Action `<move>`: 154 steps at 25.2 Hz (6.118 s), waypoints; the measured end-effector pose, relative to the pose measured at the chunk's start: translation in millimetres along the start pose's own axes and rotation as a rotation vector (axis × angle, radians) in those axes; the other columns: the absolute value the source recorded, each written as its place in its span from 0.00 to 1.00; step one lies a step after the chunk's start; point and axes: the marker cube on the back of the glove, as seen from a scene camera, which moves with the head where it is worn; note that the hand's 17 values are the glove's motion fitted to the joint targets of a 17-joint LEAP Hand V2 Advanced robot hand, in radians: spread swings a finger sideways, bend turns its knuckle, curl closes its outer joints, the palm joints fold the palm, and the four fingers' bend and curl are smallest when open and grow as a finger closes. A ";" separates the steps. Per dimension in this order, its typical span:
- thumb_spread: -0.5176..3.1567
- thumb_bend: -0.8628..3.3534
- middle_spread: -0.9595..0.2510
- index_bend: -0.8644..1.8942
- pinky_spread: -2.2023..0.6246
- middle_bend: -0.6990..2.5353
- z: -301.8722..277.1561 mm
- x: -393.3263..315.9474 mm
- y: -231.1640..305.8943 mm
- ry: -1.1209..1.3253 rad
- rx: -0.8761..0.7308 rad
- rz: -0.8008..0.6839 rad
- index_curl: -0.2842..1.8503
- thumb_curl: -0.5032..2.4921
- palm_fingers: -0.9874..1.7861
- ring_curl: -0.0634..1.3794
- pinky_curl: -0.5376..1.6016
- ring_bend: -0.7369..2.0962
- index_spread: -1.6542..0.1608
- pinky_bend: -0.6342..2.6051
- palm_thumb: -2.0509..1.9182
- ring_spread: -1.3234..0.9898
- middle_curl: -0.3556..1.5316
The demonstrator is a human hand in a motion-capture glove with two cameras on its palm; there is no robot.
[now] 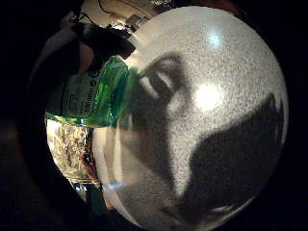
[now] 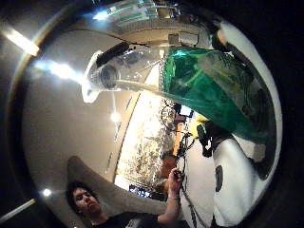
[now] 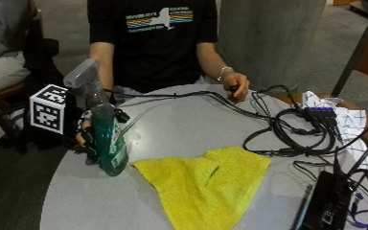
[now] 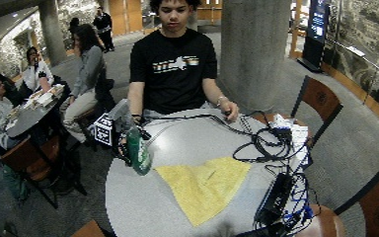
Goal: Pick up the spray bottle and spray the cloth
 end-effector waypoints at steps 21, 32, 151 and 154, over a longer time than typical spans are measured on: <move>0.29 0.21 0.71 0.42 0.71 0.34 -8.5 -4.0 12.8 -0.053 0.242 -0.125 0.29 0.36 0.81 0.36 0.42 0.48 0.80 0.35 0.81 0.52 0.46; 0.28 0.19 0.72 0.40 0.72 0.31 -13.0 -0.2 11.9 -0.037 0.209 -0.097 0.32 0.37 0.70 0.37 0.43 0.45 0.80 0.35 0.80 0.53 0.47; 0.31 0.20 0.77 0.36 0.80 0.29 22.4 -83.0 -91.1 1.048 -0.541 0.084 0.27 0.37 0.75 0.30 0.42 0.43 0.78 0.32 0.78 0.54 0.42; 0.31 0.20 0.77 0.35 0.80 0.29 24.9 -83.9 -88.1 1.054 -0.546 0.081 0.27 0.37 0.76 0.30 0.42 0.43 0.78 0.32 0.78 0.54 0.42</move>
